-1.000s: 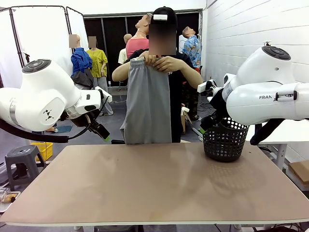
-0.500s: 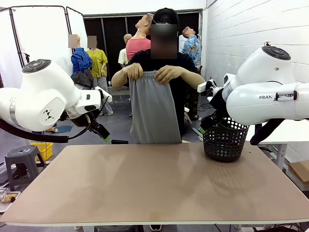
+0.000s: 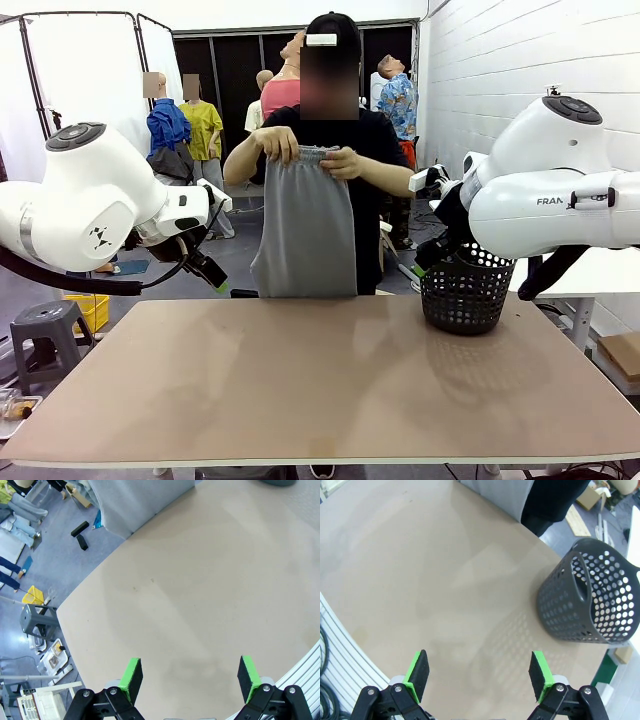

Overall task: Fold the training pants.
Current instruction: Grab both ends of the Training pants handed by a person.

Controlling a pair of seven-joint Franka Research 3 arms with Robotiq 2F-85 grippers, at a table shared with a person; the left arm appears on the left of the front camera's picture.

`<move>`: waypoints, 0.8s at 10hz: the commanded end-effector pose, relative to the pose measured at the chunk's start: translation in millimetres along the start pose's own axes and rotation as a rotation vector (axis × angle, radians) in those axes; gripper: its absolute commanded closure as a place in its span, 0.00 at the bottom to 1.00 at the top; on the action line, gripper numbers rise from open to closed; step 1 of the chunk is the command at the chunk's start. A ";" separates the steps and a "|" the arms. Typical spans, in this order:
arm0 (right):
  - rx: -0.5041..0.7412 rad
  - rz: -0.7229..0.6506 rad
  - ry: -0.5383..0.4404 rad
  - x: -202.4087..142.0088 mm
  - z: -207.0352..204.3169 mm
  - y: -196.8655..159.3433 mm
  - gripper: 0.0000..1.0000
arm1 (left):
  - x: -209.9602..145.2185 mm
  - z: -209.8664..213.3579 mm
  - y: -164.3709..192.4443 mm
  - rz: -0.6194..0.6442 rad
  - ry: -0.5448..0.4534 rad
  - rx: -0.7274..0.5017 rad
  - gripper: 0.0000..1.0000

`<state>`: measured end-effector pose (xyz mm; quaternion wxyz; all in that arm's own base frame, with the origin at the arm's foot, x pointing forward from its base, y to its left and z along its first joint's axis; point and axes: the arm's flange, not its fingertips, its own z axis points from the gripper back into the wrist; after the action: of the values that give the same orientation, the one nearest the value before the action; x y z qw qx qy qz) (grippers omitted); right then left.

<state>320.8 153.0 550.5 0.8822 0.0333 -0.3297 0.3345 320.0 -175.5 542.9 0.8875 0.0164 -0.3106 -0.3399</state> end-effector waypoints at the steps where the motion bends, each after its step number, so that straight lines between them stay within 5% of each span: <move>1: 0.000 0.003 0.005 -0.3 -1.8 -0.4 0.00 | -0.5 -0.9 0.4 -0.006 0.000 -0.004 0.00; 8: 0.000 0.003 0.005 -0.3 -1.8 -0.4 0.00 | -0.5 -0.9 0.4 -0.006 0.000 -0.004 0.00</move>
<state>320.8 153.0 550.5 0.8822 0.0333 -0.3297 0.3345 320.0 -175.5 542.9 0.8875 0.0164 -0.3106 -0.3399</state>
